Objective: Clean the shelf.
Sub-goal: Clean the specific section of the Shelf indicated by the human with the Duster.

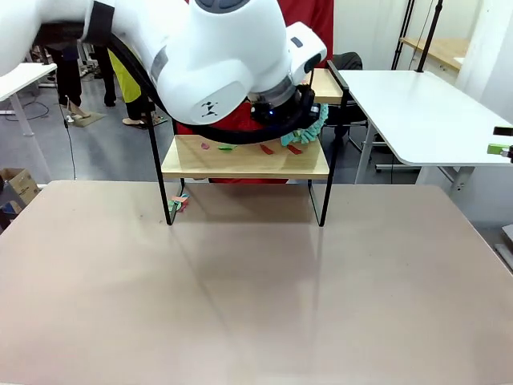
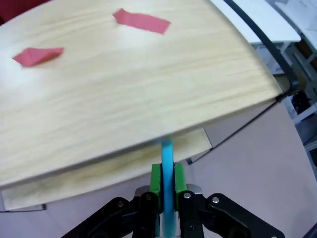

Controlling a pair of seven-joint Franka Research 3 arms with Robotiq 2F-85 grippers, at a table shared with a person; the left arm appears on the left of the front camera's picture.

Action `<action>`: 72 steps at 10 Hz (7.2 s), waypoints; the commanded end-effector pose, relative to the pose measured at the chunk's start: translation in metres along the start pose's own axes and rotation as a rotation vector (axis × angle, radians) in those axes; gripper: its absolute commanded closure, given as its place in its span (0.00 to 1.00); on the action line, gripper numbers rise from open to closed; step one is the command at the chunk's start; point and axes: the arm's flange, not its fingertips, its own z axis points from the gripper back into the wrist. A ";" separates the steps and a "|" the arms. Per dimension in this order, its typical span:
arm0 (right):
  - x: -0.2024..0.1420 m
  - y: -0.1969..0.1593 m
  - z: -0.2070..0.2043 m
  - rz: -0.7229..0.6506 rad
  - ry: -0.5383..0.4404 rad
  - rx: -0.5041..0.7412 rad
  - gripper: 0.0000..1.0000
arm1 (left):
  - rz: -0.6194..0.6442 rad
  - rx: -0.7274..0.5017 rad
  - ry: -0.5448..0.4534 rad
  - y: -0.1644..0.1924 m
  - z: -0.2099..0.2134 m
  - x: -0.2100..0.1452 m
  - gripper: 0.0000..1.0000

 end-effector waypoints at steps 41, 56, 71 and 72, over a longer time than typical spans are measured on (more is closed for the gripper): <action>0.006 -0.001 -0.001 -0.009 0.012 -0.002 0.00 | 0.363 0.495 0.366 0.139 0.106 -0.116 0.87; 0.006 -0.001 -0.001 -0.009 0.012 -0.002 0.00 | -0.081 0.203 0.217 0.141 0.175 -0.131 0.87; 0.006 -0.001 -0.001 -0.009 0.012 -0.002 0.00 | -0.544 -0.341 0.694 0.233 0.314 -0.125 0.87; 0.006 -0.001 -0.001 -0.009 0.012 -0.002 0.00 | -0.548 -0.278 0.813 0.242 0.333 -0.122 0.87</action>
